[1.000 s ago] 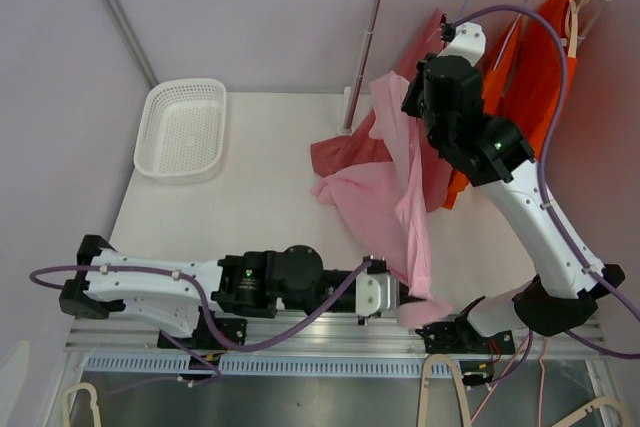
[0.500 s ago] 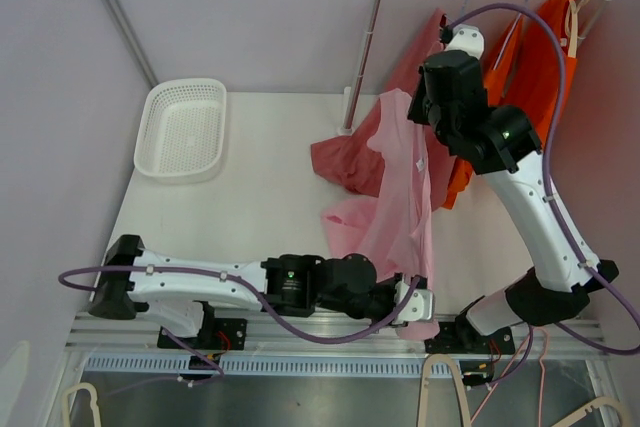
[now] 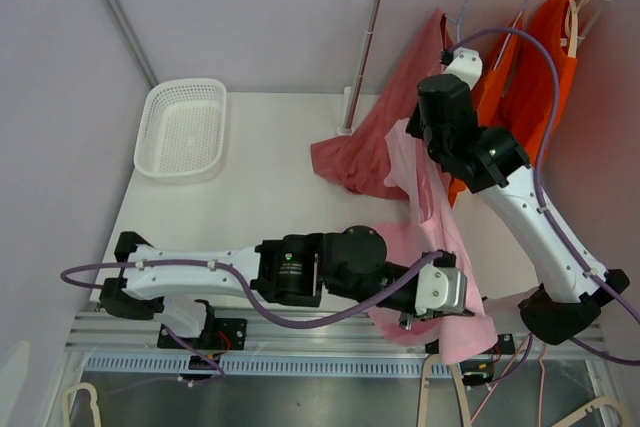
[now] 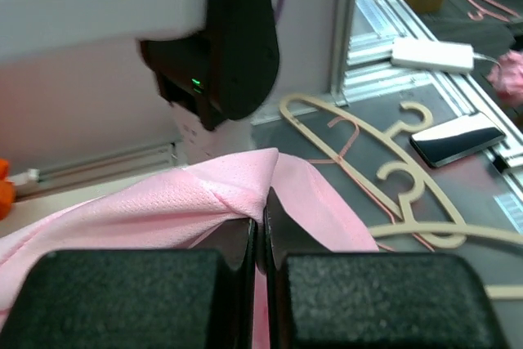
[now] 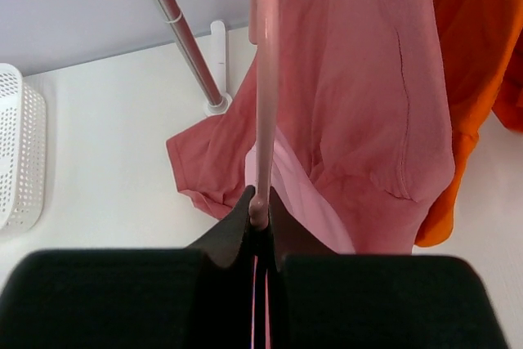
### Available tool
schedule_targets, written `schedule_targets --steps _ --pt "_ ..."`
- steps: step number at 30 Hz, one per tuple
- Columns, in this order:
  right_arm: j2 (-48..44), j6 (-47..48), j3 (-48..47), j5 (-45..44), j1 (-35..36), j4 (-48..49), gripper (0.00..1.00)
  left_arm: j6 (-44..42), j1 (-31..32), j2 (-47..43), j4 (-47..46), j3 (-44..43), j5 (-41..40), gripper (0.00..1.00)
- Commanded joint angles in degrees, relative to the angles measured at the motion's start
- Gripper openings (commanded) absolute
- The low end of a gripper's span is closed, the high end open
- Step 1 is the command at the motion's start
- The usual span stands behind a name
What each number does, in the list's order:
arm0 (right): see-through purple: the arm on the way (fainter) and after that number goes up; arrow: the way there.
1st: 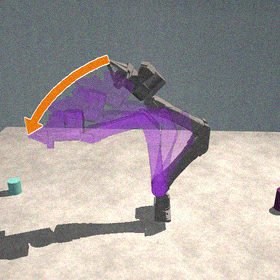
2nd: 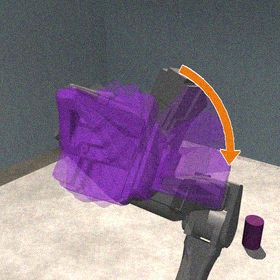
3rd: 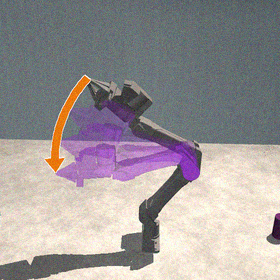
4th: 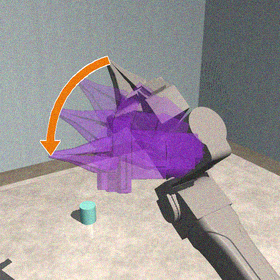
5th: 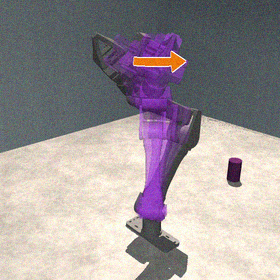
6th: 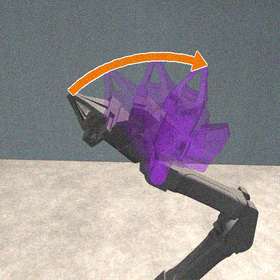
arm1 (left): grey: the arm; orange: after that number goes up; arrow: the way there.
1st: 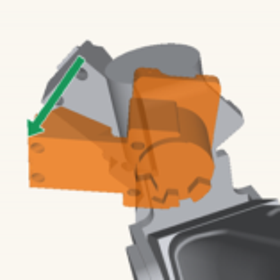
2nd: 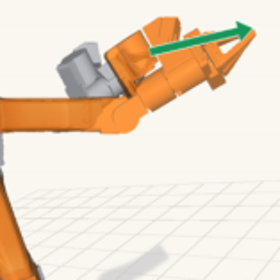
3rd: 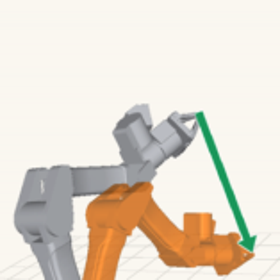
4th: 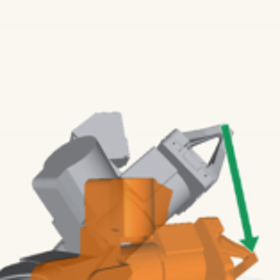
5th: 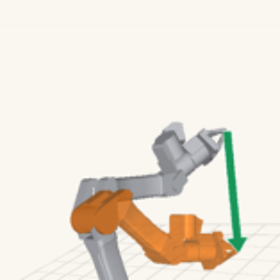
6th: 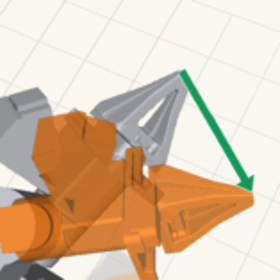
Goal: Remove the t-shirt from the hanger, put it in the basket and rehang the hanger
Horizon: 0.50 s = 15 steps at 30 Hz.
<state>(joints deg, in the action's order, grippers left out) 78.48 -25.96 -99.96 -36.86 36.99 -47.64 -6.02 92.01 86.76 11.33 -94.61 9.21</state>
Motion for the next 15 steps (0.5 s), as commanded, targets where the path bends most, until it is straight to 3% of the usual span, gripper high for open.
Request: schedule_targets --steps 1,5,8,11,12,15 --pt "0.8 -1.0 -5.7 -1.1 -0.8 5.1 0.00 0.3 1.5 4.5 4.5 0.7 13.7 0.01" --pt "3.0 -1.2 -11.5 5.3 -2.7 0.7 0.00 -1.2 2.3 6.0 2.7 8.3 25.8 0.01" --pt "3.5 -1.0 -15.5 10.0 -4.7 -3.0 0.00 -0.2 2.3 3.5 -1.3 16.3 24.6 0.01" --pt "3.3 -0.5 -18.4 14.6 -7.4 -5.8 0.00 1.4 2.0 0.3 -3.2 21.4 14.1 0.01" --pt "3.3 -0.6 -19.2 16.0 -8.1 -7.5 0.00 2.4 1.1 -0.7 -4.4 24.5 5.2 0.01" --pt "3.7 -0.1 -22.0 20.3 -10.1 -11.1 0.00 8.1 -3.2 -5.3 -4.8 28.4 -6.1 0.01"
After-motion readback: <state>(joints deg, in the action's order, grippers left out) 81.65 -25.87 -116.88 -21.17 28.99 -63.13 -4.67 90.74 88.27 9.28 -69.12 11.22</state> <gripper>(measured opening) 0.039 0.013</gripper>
